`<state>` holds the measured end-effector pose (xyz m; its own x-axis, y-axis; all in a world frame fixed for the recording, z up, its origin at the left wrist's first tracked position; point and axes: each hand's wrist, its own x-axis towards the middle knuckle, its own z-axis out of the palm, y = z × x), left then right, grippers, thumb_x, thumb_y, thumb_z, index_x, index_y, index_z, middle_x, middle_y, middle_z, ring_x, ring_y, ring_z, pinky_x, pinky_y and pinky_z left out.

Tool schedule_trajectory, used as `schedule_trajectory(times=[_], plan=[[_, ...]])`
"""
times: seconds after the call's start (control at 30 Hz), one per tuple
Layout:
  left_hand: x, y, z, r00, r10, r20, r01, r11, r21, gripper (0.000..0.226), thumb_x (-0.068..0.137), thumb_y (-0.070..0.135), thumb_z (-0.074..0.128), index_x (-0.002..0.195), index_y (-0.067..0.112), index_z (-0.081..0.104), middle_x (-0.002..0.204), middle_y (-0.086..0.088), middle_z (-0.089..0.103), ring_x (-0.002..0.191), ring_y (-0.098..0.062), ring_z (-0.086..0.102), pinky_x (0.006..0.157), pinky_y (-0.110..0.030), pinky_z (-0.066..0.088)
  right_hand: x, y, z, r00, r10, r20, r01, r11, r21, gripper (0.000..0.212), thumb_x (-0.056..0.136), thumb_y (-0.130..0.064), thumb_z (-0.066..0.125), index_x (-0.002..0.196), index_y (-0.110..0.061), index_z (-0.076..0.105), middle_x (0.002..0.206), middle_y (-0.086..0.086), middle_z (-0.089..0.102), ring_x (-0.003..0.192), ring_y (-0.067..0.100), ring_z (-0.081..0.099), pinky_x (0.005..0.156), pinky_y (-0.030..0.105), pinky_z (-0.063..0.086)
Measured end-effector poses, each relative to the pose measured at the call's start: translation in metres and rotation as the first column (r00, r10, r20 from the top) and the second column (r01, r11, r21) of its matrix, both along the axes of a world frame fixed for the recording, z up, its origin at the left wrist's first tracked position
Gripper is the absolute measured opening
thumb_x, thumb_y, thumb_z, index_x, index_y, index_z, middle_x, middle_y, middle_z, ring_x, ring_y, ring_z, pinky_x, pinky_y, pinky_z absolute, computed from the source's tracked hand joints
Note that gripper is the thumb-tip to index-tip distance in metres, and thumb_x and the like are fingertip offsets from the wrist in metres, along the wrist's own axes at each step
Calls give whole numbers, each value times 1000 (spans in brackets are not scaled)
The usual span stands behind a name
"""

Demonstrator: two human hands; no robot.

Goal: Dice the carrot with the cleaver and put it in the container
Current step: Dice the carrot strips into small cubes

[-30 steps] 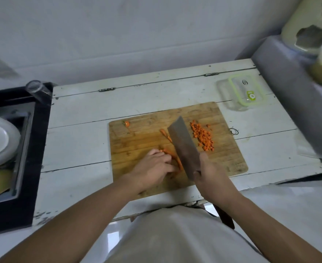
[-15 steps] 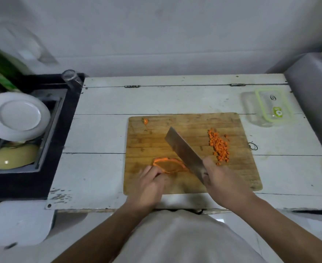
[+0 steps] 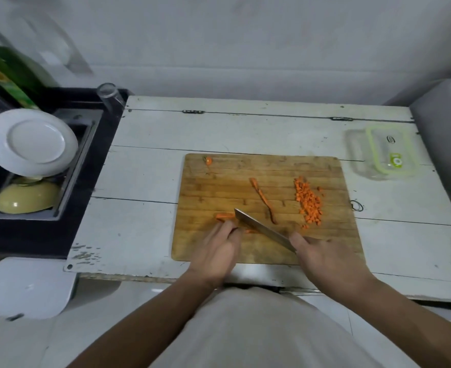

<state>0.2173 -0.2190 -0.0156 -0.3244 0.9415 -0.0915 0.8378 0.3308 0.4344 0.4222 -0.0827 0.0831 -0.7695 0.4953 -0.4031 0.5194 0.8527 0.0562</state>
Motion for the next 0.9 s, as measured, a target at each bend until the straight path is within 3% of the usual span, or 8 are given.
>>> schedule_trajectory(times=[0.1, 0.2, 0.3, 0.47, 0.53, 0.63, 0.8, 0.9], plan=[[1, 4, -4, 993, -22, -119, 36, 992, 120, 24, 93, 18, 62, 116, 16, 70, 111, -2, 60, 98, -25, 61, 75, -41, 56, 2, 8, 2, 1000, 13, -3, -13, 1000, -27, 31, 96, -10, 40, 118, -29, 30, 77, -5, 52, 58, 29, 45, 52, 37, 43], [4, 7, -1, 990, 11, -137, 7, 992, 128, 18, 87, 9, 73, 104, 15, 71, 102, -3, 61, 89, -25, 62, 68, -40, 56, 3, 22, 3, 999, 41, -10, -42, 998, -56, 34, 93, -8, 43, 112, -31, 29, 76, -5, 51, 56, 24, 46, 48, 36, 39], [3, 10, -5, 984, 17, -177, 8, 990, 141, 21, 83, 7, 77, 100, 17, 71, 99, 0, 59, 86, -22, 59, 67, -36, 54, 4, 32, 3, 996, 90, -2, -90, 995, -31, 26, 95, -12, 43, 110, -30, 32, 74, -6, 45, 52, 16, 35, 43, 33, 23], [0, 12, -6, 986, 31, -166, -8, 991, 135, 20, 84, 6, 75, 99, 19, 71, 99, 2, 59, 89, -21, 57, 68, -35, 52, 11, 42, -7, 994, 112, -16, -113, 993, -23, 29, 98, -12, 45, 113, -31, 29, 81, -5, 54, 62, 23, 51, 50, 34, 37], [1, 13, -3, 991, 41, -130, -21, 988, 151, 8, 93, 17, 69, 100, 18, 71, 100, 2, 60, 91, -21, 57, 70, -35, 52, 12, 41, -12, 997, 76, -22, -77, 996, -47, 33, 99, -12, 46, 114, -33, 26, 75, -8, 50, 61, 23, 52, 52, 35, 45], [9, 15, 2, 994, 53, -95, -41, 992, 122, 27, 101, 36, 50, 113, 24, 71, 109, 4, 60, 99, -19, 53, 74, -34, 52, 10, 40, -18, 999, 19, -28, -21, 996, -83, 35, 99, -13, 47, 116, -35, 26, 73, -7, 51, 62, 23, 55, 55, 38, 52], [21, 21, 3, 981, 192, 6, -191, 973, 130, 18, 99, 34, 58, 110, 31, 73, 108, 8, 55, 100, -15, 49, 75, -32, 47, -3, 43, -17, 993, 104, -53, -106, 994, -29, 40, 95, -6, 51, 112, -32, 25, 70, -8, 45, 53, 16, 46, 42, 32, 33], [18, 21, 3, 981, 189, 31, -192, 974, 122, 14, 98, 26, 63, 103, 27, 76, 103, 9, 54, 95, -14, 47, 72, -31, 45, -1, 55, -20, 988, 141, -60, -140, 990, 13, 50, 89, -1, 56, 111, -35, 26, 68, -8, 44, 57, 21, 53, 43, 32, 38]])
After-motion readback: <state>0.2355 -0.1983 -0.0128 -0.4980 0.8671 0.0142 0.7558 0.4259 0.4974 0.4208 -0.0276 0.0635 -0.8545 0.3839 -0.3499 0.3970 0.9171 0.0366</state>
